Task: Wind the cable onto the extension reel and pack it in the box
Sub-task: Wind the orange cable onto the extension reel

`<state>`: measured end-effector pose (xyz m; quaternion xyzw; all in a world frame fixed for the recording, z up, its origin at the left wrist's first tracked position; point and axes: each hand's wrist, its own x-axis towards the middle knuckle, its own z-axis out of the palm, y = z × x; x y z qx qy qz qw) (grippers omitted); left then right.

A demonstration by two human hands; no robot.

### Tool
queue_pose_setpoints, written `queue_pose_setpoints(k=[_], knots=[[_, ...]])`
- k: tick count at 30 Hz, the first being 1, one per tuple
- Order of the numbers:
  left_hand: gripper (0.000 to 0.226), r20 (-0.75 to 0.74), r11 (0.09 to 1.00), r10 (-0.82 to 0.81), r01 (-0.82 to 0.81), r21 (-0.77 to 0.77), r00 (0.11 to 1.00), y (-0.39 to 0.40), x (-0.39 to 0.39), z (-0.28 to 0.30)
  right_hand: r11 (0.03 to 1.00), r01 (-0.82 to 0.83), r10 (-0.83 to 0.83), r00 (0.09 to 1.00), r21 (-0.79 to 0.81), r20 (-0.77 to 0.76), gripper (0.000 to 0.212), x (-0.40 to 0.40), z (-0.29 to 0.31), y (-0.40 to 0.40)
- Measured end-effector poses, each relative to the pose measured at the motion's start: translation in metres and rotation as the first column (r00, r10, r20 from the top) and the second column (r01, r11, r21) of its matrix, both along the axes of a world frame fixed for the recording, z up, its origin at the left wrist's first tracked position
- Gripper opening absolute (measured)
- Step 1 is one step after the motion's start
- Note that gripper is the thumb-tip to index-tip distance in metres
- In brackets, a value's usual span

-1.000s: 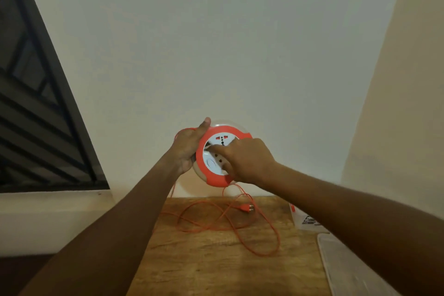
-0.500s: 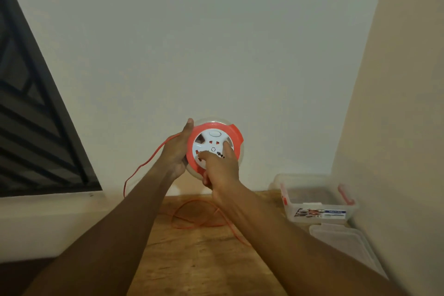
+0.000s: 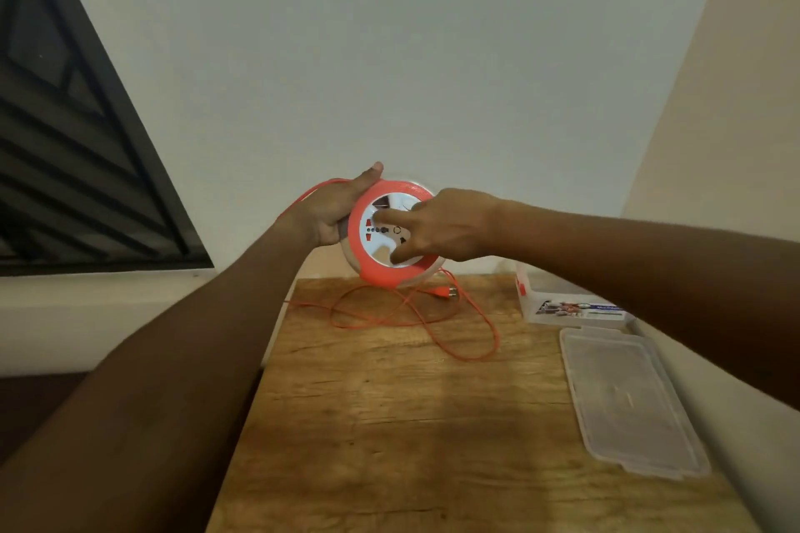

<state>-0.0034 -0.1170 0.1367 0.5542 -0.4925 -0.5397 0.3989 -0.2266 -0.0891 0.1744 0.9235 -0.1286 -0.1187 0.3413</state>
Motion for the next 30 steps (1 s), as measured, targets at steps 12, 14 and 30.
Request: queue_pose_setpoints(k=[12, 14, 30], knots=[[0.074, -0.017, 0.993, -0.112, 0.113, 0.032, 0.994, 0.0, -0.015, -0.001, 0.958, 0.074, -0.135, 0.969, -0.276, -0.209, 0.034, 0.032, -0.002, 0.044], [0.064, -0.027, 0.995, -0.095, 0.096, 0.035, 0.995, 0.0, -0.011, 0.001, 0.94, 0.136, -0.194, 0.967, -0.312, -0.165, 0.033, 0.035, -0.006, 0.048], [0.046, -0.145, 0.969, 0.198, -0.216, -0.121, 0.97, 0.016, -0.026, -0.02, 0.877, 0.311, -0.48, 0.572, 0.365, 0.665, 0.06, 0.023, -0.052, 0.013]])
